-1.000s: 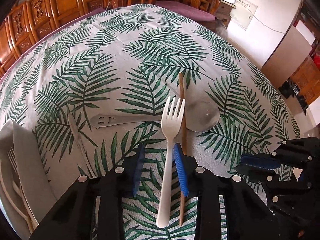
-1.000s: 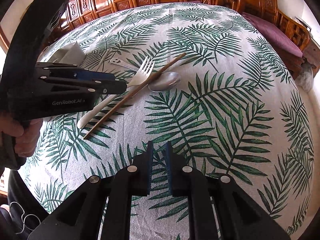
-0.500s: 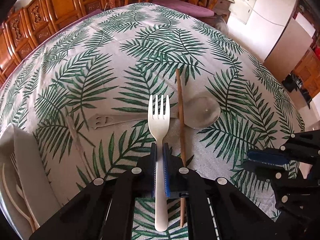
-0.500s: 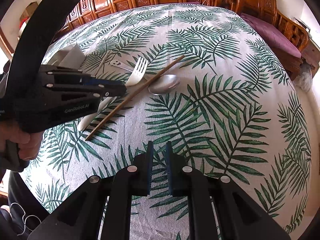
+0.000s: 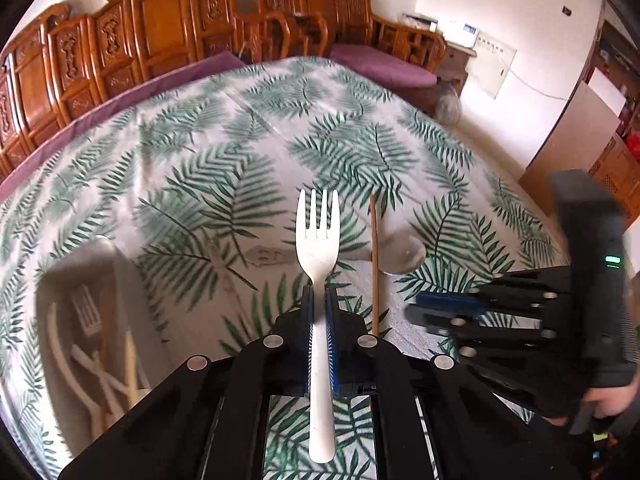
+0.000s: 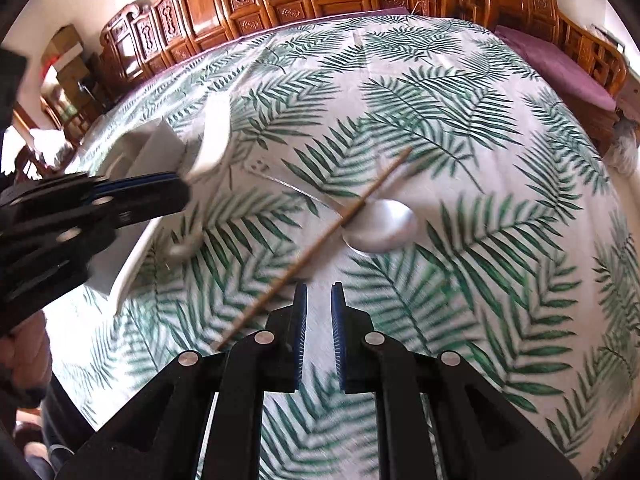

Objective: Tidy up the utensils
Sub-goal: 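Grasp a wooden chopstick with the right gripper while the left gripper holds its cream fork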

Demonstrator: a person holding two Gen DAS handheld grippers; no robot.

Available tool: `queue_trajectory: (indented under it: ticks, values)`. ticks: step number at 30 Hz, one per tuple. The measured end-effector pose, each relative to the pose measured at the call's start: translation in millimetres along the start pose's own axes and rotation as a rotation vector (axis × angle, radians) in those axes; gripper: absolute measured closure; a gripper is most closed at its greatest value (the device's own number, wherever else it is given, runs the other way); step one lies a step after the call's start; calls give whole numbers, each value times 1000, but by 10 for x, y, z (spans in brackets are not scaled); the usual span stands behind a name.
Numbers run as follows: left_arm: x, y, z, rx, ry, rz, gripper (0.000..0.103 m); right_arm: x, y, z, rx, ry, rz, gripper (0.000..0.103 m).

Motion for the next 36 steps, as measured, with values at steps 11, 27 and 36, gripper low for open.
queue_trajectory:
  ticks: [11, 27, 36]
  values:
    - [161, -42, -397, -64, -7, -46, 98, 39, 189, 209, 28, -37, 6, 69]
    - [454, -101, -680, -124, 25, -109, 98, 174, 359, 382, 71, -223, -50, 73]
    - [665, -129, -817, -145, 47, -142, 98, 207, 230, 294, 84, -172, -58, 97]
Point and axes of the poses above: each gripper's, at about its wrist camera, not at the fingertips, and z roughly the way its jaws point, x to its left, y to its top, the point moved 2 cm from there along z, roughly the way its jaws point, and after that the axes turned 12 degrees about -z, right-handed, at the moved point
